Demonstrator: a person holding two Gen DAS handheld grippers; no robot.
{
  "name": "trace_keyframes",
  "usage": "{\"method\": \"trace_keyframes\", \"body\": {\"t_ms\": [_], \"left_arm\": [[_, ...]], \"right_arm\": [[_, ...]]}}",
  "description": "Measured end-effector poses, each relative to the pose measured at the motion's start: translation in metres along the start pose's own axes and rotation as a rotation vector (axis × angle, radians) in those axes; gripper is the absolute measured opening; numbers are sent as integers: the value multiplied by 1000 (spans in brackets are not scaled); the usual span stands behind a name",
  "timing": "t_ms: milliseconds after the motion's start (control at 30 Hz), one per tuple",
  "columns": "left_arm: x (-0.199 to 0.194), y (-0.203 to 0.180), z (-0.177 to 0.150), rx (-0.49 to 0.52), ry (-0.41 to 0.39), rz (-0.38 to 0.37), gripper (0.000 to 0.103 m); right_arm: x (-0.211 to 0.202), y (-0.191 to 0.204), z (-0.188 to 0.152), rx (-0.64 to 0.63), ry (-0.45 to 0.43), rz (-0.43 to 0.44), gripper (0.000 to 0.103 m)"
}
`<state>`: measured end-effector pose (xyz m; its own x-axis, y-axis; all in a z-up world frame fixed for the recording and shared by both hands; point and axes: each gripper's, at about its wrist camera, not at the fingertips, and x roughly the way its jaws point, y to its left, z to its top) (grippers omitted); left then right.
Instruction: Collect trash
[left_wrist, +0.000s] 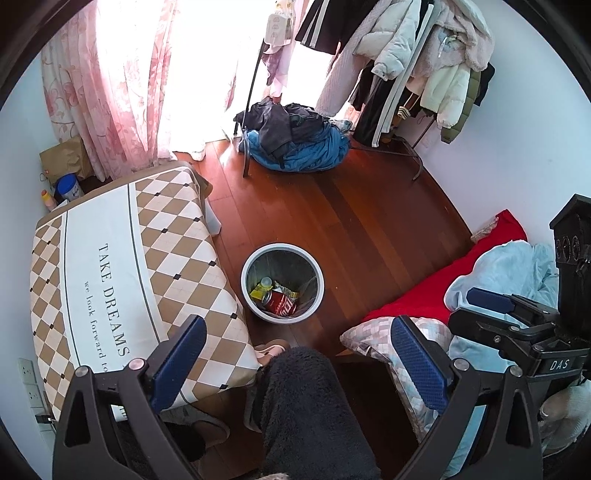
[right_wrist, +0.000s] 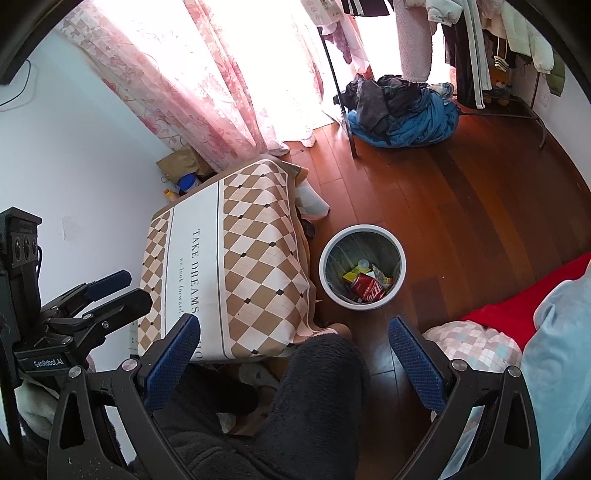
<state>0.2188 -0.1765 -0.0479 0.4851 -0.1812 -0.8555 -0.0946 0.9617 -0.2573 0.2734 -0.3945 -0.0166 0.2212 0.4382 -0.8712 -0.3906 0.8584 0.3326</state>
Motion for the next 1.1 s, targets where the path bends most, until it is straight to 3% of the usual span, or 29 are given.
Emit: {"method": "trace_keyframes", "body": {"t_ms": [1100], "left_arm": [[2,1,-1,13,-4,0,103]], "right_arm": [[4,1,-2,-16,14,-5,103]]}}
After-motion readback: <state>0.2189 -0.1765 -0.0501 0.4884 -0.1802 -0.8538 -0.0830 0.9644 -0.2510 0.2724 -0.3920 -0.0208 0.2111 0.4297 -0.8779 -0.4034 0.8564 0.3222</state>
